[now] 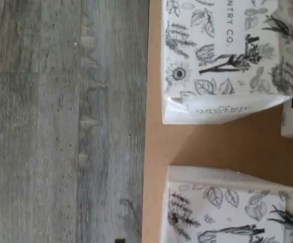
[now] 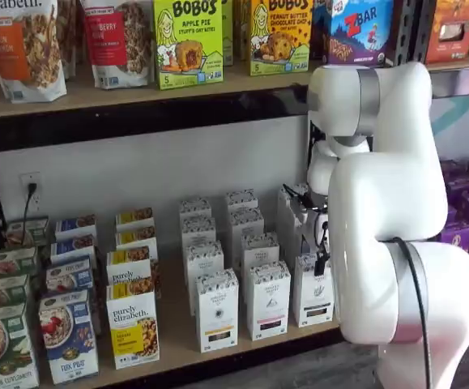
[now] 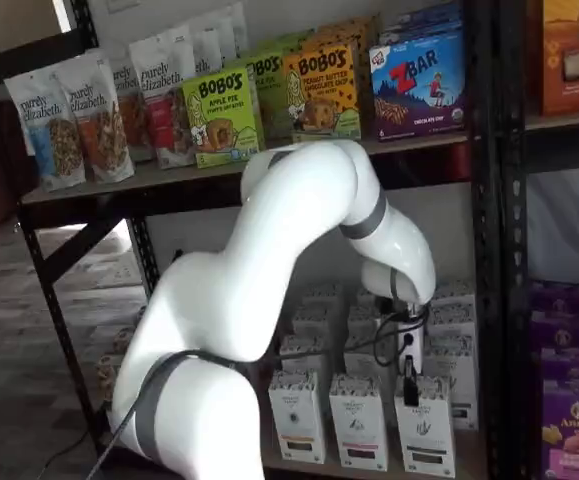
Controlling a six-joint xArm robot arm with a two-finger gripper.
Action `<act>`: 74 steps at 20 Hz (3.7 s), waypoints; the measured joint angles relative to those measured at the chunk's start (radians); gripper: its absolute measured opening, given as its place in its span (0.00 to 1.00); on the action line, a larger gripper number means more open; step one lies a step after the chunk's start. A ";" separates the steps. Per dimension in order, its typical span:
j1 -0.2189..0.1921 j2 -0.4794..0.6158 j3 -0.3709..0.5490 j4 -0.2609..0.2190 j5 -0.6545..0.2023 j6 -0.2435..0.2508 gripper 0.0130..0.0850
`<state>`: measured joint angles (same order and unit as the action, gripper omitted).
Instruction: Pick up the white box with a green strip in the middle, on the bottom shelf, the sixth box from the left
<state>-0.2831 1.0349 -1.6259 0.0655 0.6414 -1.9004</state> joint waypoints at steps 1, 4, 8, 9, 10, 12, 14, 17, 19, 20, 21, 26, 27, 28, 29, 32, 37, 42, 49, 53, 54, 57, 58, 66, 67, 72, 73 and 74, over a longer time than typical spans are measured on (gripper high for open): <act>0.001 0.003 -0.003 -0.005 0.000 0.005 1.00; 0.006 0.018 -0.013 -0.033 -0.006 0.033 1.00; 0.010 0.029 -0.011 -0.048 -0.020 0.049 1.00; 0.011 0.031 -0.011 -0.047 -0.022 0.049 1.00; 0.012 0.033 -0.011 -0.048 -0.026 0.051 1.00; 0.012 0.036 -0.006 -0.052 -0.037 0.054 1.00; 0.012 0.038 -0.003 -0.057 -0.046 0.058 1.00; 0.011 0.041 -0.001 -0.055 -0.053 0.055 1.00; 0.010 0.041 0.001 -0.050 -0.057 0.050 1.00; 0.010 0.042 0.001 -0.045 -0.060 0.046 0.94; 0.009 0.042 0.003 -0.039 -0.064 0.041 0.89; 0.010 0.040 0.011 -0.026 -0.081 0.030 0.78; 0.011 0.040 0.013 -0.028 -0.086 0.033 0.78; 0.011 0.039 0.014 -0.032 -0.087 0.036 0.78; 0.012 0.039 0.015 -0.034 -0.088 0.038 0.78; 0.014 0.038 0.019 -0.032 -0.090 0.038 0.72; 0.015 0.029 0.040 -0.066 -0.107 0.068 0.61; 0.014 0.011 0.072 -0.074 -0.125 0.074 0.61; 0.016 -0.018 0.125 -0.091 -0.147 0.091 0.61; 0.017 -0.047 0.172 -0.072 -0.166 0.075 0.50; 0.017 -0.051 0.177 -0.080 -0.168 0.083 0.50; 0.016 -0.078 0.218 -0.114 -0.184 0.113 0.50; 0.016 -0.092 0.240 -0.124 -0.194 0.121 0.50; 0.022 -0.237 0.440 -0.176 -0.257 0.176 0.50; 0.025 -0.263 0.474 -0.183 -0.265 0.186 0.50; 0.038 -0.375 0.613 -0.229 -0.295 0.243 0.50; 0.041 -0.395 0.636 -0.237 -0.296 0.253 0.50; 0.044 -0.413 0.655 -0.248 -0.297 0.266 0.50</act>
<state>-0.2396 0.6219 -0.9707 -0.1822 0.3443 -1.6345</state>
